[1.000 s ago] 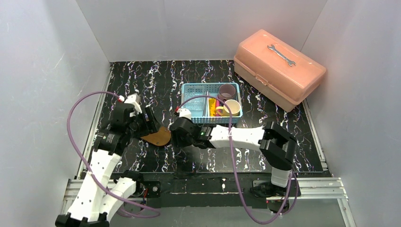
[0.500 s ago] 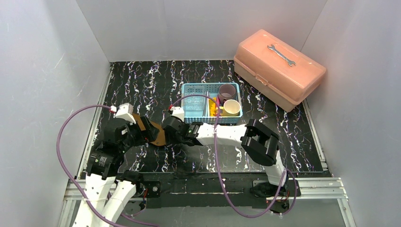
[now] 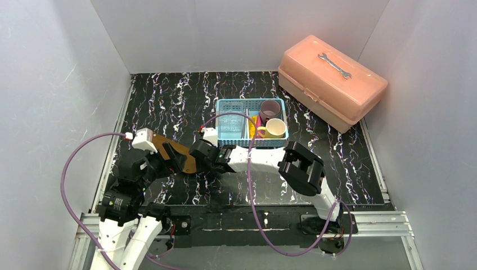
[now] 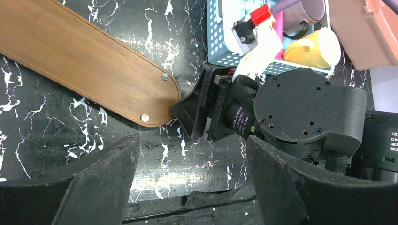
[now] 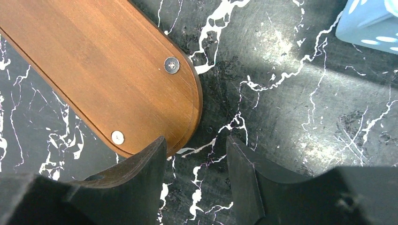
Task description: Prepare toiletry sets of a toothbrush and toothpaste on the tray
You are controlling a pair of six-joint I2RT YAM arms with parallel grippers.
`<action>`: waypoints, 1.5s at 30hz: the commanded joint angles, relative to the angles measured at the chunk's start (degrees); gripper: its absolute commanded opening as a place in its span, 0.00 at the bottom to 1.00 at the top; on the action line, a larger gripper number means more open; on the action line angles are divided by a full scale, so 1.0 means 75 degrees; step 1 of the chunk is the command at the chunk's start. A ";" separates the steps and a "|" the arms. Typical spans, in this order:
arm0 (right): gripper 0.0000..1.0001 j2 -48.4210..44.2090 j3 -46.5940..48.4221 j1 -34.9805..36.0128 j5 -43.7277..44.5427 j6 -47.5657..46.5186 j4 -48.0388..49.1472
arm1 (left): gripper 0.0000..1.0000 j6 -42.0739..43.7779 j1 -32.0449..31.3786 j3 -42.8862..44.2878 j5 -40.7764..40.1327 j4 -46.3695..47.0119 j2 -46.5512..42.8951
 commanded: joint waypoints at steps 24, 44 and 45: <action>0.56 0.0038 -0.0027 0.0031 0.0259 -0.0113 -0.0337 | 0.83 -0.0050 -0.0032 -0.0042 -0.0284 -0.0135 -0.0079; 0.53 -0.0978 -0.1204 0.0031 0.0574 -0.0242 -0.0649 | 0.83 -0.0086 -0.0031 -0.0030 -0.0548 -0.0196 -0.0084; 0.53 -0.1050 -0.1308 0.0031 0.0620 -0.0253 -0.0658 | 0.83 -0.0086 -0.0023 -0.0030 -0.0547 -0.0194 -0.0095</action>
